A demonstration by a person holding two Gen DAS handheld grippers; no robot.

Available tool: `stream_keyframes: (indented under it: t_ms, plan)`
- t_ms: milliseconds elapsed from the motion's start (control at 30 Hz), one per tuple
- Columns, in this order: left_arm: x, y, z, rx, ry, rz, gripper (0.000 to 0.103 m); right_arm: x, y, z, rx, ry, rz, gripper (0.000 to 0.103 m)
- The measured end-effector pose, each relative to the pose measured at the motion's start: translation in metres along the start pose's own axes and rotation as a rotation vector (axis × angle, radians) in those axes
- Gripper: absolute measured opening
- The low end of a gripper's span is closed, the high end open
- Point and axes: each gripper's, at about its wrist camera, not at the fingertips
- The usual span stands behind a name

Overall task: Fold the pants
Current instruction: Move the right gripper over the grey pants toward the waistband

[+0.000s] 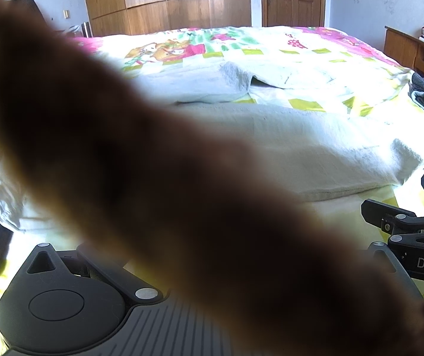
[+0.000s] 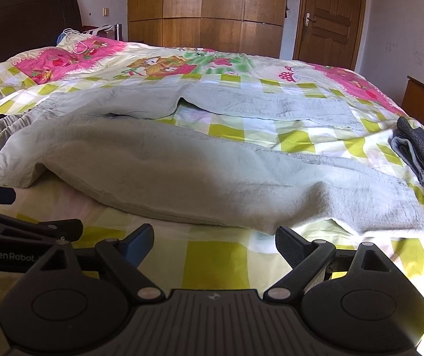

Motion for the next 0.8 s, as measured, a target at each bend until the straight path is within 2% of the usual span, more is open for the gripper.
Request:
stream_keyframes:
  t_ms: [200, 267, 333, 467, 633, 733, 800]
  plan:
    - [0.002, 0.016, 0.042, -0.001, -0.014, -0.046, 0.103, -0.012, 0.024, 0.031, 0.129, 0.111, -0.016, 0.096]
    - [0.001, 0.02, 0.066, 0.007, -0.002, -0.071, 0.103, -0.023, 0.031, 0.046, 0.202, 0.133, -0.009, 0.079]
    - [-0.006, 0.025, 0.091, 0.013, 0.033, -0.085, 0.103, -0.036, 0.037, 0.057, 0.238, 0.149, 0.011, 0.071]
    - [-0.033, 0.027, 0.136, 0.008, 0.108, -0.027, 0.101, -0.066, 0.046, 0.077, 0.314, 0.254, 0.077, 0.062]
    - [-0.057, 0.006, 0.18, 0.021, 0.145, 0.101, 0.096, -0.091, 0.044, 0.1, 0.422, 0.379, 0.145, 0.061]
    - [-0.048, -0.007, 0.194, 0.005, 0.074, 0.07, 0.096, -0.097, 0.039, 0.109, 0.508, 0.402, 0.171, 0.061]
    - [-0.044, -0.011, 0.192, -0.024, 0.061, 0.092, 0.096, -0.094, 0.036, 0.109, 0.529, 0.423, 0.199, 0.058]
Point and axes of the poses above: each gripper's, at about its wrist camera, not at the fingertips, and x roughly against the way its jaws point, z to its left, y to its top, and after that the axes turned 6 degrees about -x, right-handed
